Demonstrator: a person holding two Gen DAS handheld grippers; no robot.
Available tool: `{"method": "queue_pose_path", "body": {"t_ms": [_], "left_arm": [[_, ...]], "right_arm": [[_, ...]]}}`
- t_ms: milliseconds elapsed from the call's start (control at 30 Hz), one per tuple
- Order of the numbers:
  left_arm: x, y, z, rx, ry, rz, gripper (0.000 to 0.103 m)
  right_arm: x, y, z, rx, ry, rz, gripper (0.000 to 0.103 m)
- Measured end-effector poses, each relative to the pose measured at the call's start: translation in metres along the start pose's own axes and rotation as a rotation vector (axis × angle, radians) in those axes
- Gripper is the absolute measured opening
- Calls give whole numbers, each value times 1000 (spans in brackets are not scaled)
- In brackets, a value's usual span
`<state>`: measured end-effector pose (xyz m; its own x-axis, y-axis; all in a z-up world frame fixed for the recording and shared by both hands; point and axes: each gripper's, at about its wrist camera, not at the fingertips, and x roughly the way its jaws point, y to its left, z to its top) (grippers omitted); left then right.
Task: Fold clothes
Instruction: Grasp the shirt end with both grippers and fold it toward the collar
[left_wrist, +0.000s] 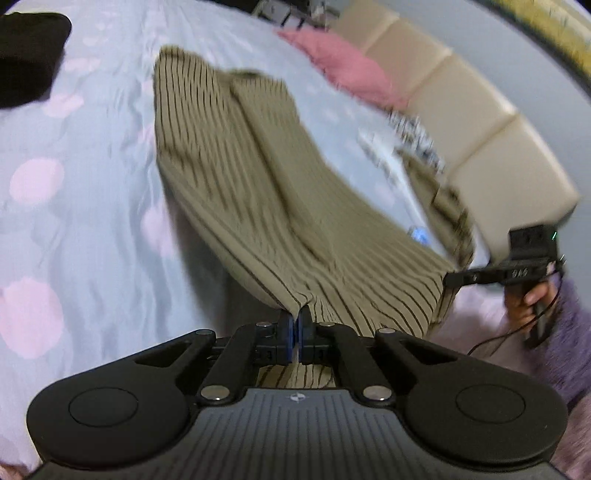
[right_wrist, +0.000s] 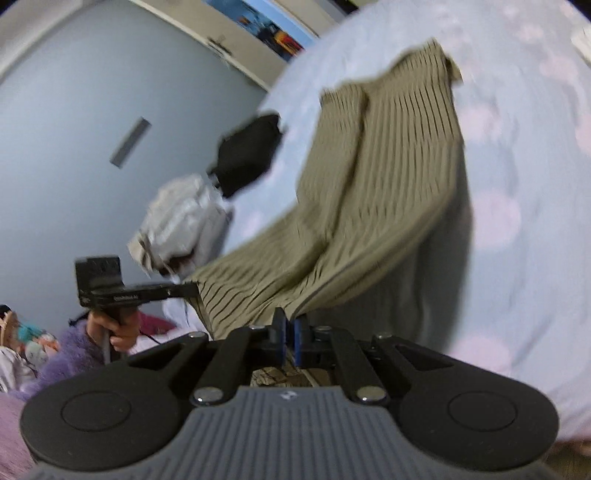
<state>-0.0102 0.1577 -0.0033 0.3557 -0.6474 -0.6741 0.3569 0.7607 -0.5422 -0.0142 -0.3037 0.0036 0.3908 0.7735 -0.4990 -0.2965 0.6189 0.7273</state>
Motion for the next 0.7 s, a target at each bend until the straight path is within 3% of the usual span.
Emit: {"method": "queue_pose_path", "body": {"t_ms": [300, 467, 700], "left_arm": [[-16, 8, 78, -21, -129, -47, 0], [6, 16, 129, 30, -112, 22, 0], [49, 55, 174, -8, -115, 110, 0]], "right_arm": [[5, -15, 75, 15, -110, -30, 5], [32, -32, 119, 18, -126, -88, 5], [81, -61, 169, 22, -132, -192, 5]]}}
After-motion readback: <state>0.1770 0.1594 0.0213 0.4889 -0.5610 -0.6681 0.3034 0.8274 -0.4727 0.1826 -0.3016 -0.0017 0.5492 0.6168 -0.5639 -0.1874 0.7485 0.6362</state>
